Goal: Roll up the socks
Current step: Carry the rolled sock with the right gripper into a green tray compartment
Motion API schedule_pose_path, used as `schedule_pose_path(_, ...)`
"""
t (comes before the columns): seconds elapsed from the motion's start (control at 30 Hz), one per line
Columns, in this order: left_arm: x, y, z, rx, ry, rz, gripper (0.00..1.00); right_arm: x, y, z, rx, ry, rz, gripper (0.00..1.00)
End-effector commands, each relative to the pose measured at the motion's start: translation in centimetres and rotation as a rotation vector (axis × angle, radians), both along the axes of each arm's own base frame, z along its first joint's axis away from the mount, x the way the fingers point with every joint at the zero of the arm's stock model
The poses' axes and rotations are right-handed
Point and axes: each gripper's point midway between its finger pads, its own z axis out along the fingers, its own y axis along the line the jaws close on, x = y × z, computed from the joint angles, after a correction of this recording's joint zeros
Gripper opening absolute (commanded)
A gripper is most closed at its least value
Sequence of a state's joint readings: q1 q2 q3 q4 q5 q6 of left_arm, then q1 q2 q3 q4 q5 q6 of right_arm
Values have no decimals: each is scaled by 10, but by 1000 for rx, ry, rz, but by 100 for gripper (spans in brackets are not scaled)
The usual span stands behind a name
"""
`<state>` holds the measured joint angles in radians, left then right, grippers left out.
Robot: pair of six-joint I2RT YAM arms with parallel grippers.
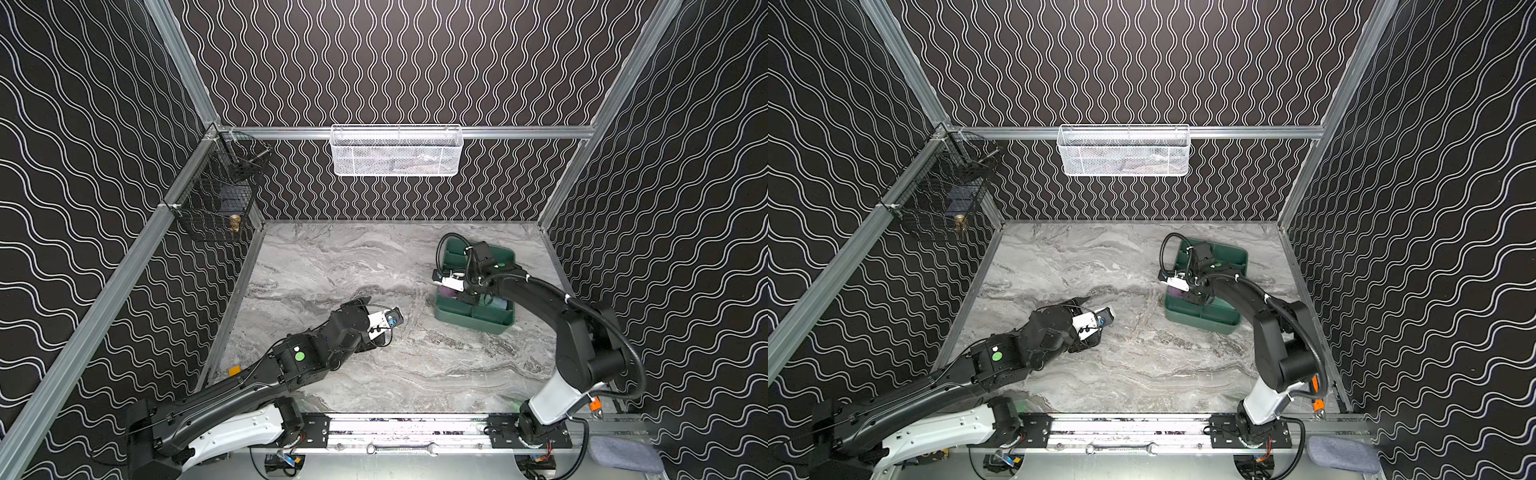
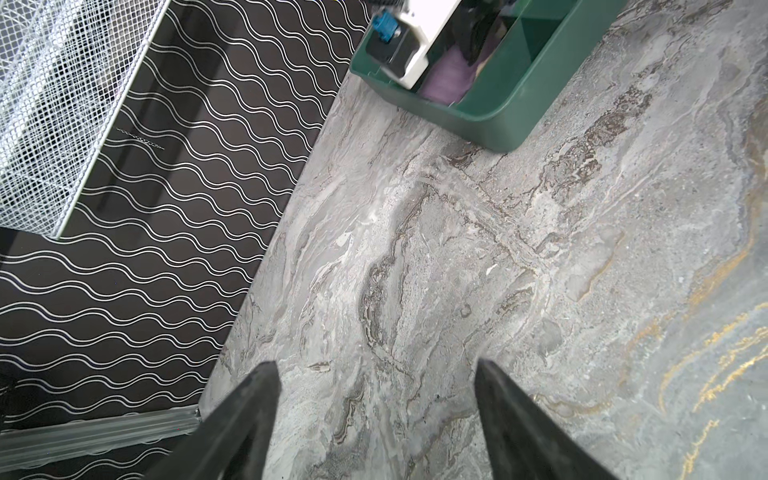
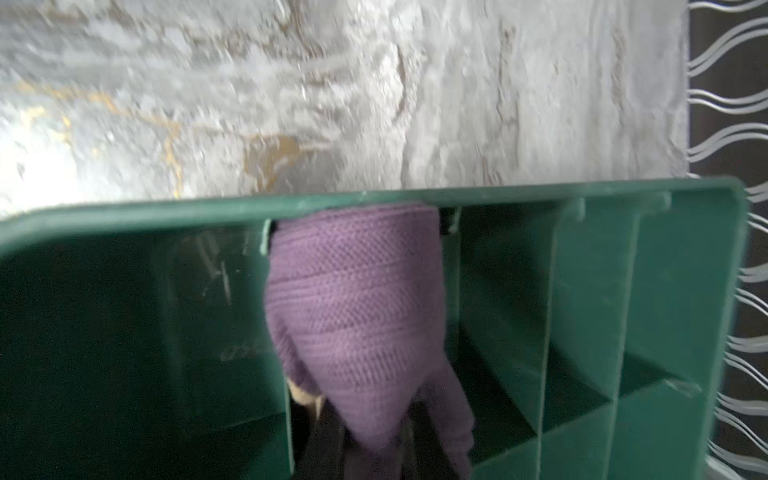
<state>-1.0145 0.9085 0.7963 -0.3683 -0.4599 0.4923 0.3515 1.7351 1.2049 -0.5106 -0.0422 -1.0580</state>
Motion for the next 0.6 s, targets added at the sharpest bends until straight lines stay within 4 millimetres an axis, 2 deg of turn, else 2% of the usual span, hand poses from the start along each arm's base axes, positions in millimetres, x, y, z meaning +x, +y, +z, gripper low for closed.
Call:
schedule_pose_path(0.0,0,5,0,-16,11,27,78,-20,3,-23,9,165,18,0)
schedule_pose_path(0.07,-1,6,-1,-9,16,26,78,-20,-2,-35,6,232,-16,0)
schedule_pose_path(0.17,-3,7,-2,9,30,21,78,-21,-8,-44,18,273,-52,0)
schedule_pose_path(0.2,-3,8,-3,15,32,20,78,-23,-9,-54,12,305,-57,0)
schedule_pose_path(0.3,-5,10,-4,31,38,14,78,-21,-2,-54,37,332,-49,0)
schedule_pose_path(0.37,-4,12,-1,35,35,25,77,-19,12,-49,58,331,-27,0)
schedule_pose_path(0.47,-1,18,13,5,7,65,77,-26,40,-55,-2,334,47,0)
schedule_pose_path(0.57,2,25,32,-47,-39,104,79,-36,84,-62,-4,351,119,0)
